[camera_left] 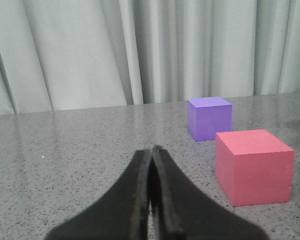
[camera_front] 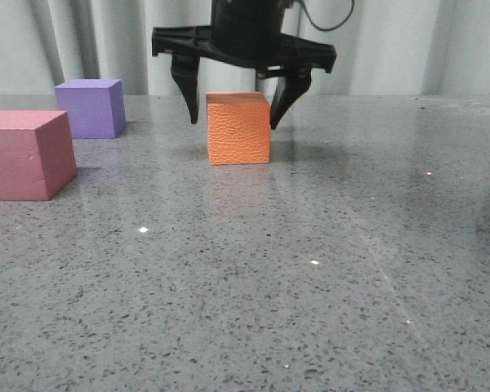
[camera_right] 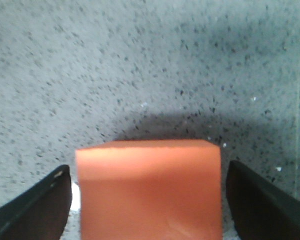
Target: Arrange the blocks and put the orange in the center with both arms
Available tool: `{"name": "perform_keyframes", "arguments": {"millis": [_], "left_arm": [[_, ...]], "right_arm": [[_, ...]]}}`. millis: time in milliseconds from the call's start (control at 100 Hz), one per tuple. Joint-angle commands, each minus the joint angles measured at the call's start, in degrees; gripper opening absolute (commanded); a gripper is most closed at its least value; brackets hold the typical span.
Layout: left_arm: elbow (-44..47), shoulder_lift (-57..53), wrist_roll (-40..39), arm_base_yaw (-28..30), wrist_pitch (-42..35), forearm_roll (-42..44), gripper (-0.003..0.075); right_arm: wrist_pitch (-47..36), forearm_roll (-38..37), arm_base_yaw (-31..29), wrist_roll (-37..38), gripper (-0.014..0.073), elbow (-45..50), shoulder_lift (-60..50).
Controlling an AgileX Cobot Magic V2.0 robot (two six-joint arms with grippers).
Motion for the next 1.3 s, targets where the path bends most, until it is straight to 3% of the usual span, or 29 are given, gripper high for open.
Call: {"name": "perform_keyframes", "arguments": {"millis": [0, 220, 500, 640, 1020, 1290], "left_arm": [[3.1, -1.9, -0.5, 0.1, -4.3, -0.1, -0.0019], [3.1, -1.9, -0.5, 0.1, -4.3, -0.1, -0.0019], [3.1, -1.9, -0.5, 0.1, -4.3, -0.1, -0.0019], [3.1, -1.9, -0.5, 0.1, -4.3, -0.1, -0.0019], [3.1, -1.9, -0.5, 0.1, -4.3, -0.1, -0.0019], [3.1, -1.9, -0.5, 0.1, -4.3, -0.1, -0.0019]], "right_arm": [[-0.8, -1.2, -0.1, -2.0, 0.0625, -3.7, -3.8], [0.6, -4.4, -0.1, -6.6, 0.0625, -4.8, -9.6], [4.4, -17.5, -0.1, -7.8, 0.0597, 1.5, -22.1], [4.2, -19.9, -1.3, -7.8, 0.0472, 11.2, -31.6], [0.5, -20.7, -2.2, -7.8, -0.0071, 40.0, -59.5], [3.1, -20.7, -2.2, -7.8, -0.0064, 49.9, -72.0]]}}
